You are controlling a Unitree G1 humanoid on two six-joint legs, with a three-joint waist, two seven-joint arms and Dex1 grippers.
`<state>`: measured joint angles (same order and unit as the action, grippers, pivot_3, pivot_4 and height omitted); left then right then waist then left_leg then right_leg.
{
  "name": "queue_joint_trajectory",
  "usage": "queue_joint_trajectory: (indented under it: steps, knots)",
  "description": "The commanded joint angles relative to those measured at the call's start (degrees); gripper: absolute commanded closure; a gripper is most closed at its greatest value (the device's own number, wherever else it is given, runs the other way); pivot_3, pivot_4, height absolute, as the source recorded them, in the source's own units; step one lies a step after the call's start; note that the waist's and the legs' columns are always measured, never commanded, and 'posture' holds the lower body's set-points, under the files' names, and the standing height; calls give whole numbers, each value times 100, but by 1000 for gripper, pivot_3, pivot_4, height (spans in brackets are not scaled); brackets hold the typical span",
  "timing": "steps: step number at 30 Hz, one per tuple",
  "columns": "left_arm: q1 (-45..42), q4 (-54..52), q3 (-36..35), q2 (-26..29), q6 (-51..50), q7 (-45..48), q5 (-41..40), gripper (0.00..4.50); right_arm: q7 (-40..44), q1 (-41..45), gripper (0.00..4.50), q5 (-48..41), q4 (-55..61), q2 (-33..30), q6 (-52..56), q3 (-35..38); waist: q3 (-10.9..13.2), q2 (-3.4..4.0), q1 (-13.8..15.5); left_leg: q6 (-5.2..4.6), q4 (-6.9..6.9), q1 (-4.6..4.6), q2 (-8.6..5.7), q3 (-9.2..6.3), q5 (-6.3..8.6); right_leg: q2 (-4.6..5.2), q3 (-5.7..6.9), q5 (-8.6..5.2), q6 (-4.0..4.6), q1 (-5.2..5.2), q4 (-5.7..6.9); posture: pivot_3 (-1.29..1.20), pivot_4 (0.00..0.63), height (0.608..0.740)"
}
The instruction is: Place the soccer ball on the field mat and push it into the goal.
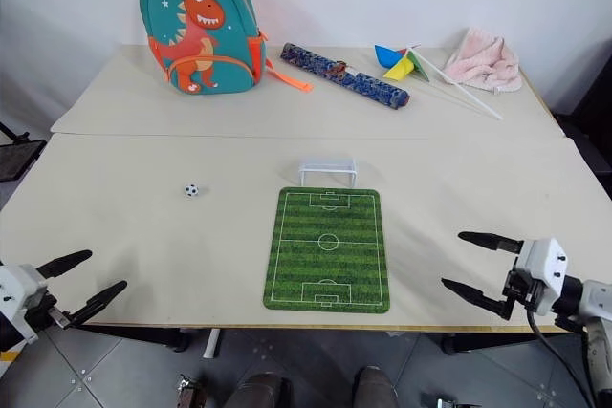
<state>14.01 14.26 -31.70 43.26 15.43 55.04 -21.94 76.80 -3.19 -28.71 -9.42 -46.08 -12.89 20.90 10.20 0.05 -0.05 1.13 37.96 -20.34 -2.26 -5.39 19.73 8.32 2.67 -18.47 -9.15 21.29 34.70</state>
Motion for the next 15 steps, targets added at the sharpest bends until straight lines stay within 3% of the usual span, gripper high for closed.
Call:
queue_joint_trajectory:
  steps: [1, 9, 15]
  knots:
    - [-38, -113, -54, 75, -79, 9, -91, 46, 153, -9, 0, -192, 78, -47, -91, 184, 0, 0, 1, 0, 0, 0, 0, 0, 0, 0, 0, 0, 0, 0, 0, 0, 150, 740]
    - [-782, -154, -464, -439, -1570, -797, -1202, 46, -711, 64, 0, -1435, 1886, 794, 879, 140, 1, 3, 5, 6, 2, 0, 18, -2, -3, 3, -5, 0, 0, 11, 18, 0, 150, 740]
    - [-1074, -466, 122, -1096, -1631, -1120, -929, 46, -633, -489, 0, -1693, 2793, 1503, 635, 3, 1, 2, 60, 5, 3, -3, 9, -7, -3, 6, -4, 2, -3, 10, 35, 0, 150, 740]
